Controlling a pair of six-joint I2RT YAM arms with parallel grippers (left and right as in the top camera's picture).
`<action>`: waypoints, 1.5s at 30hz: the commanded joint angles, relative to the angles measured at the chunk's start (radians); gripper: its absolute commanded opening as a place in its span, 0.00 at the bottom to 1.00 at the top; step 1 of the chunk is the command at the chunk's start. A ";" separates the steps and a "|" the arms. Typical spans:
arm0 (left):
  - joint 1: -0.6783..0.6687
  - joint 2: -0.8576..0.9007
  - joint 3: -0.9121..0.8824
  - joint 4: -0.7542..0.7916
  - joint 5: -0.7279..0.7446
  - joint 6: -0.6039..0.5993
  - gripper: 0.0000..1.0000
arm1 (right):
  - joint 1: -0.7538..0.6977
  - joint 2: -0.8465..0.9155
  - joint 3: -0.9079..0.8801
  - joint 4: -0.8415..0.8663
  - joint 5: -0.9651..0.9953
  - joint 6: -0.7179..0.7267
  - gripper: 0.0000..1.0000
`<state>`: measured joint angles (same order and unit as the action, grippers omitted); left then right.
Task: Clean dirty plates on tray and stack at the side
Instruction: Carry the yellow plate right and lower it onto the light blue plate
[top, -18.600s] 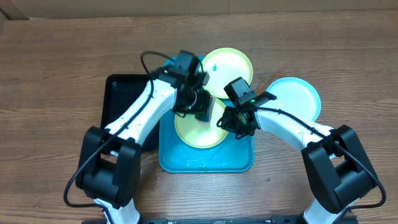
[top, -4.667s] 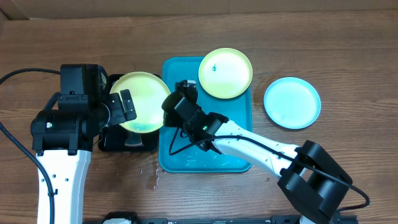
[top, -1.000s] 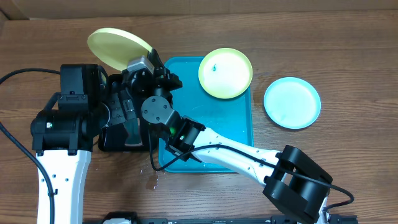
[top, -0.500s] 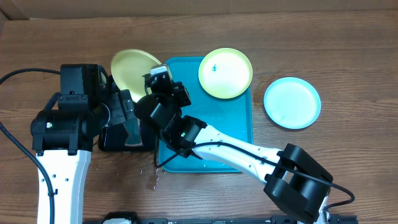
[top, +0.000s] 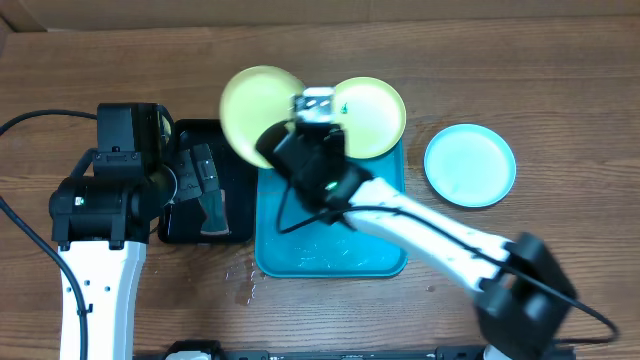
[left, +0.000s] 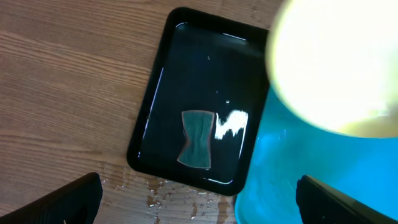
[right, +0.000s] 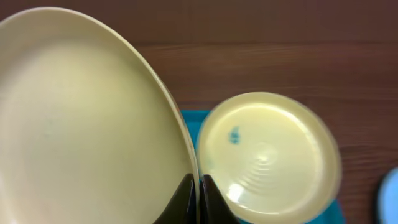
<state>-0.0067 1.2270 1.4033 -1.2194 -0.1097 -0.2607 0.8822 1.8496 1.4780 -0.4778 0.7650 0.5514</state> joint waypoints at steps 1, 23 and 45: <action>0.003 0.003 0.013 0.000 -0.009 -0.016 1.00 | -0.079 -0.126 0.016 -0.089 -0.009 0.066 0.04; 0.003 0.003 0.013 0.000 -0.009 -0.016 1.00 | -0.753 -0.273 0.016 -0.634 -0.444 0.263 0.04; 0.003 0.003 0.013 0.000 -0.009 -0.016 1.00 | -0.967 -0.271 -0.275 -0.595 -0.604 0.278 0.04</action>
<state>-0.0067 1.2270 1.4033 -1.2198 -0.1097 -0.2607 -0.0845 1.6054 1.2568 -1.1133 0.2165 0.8124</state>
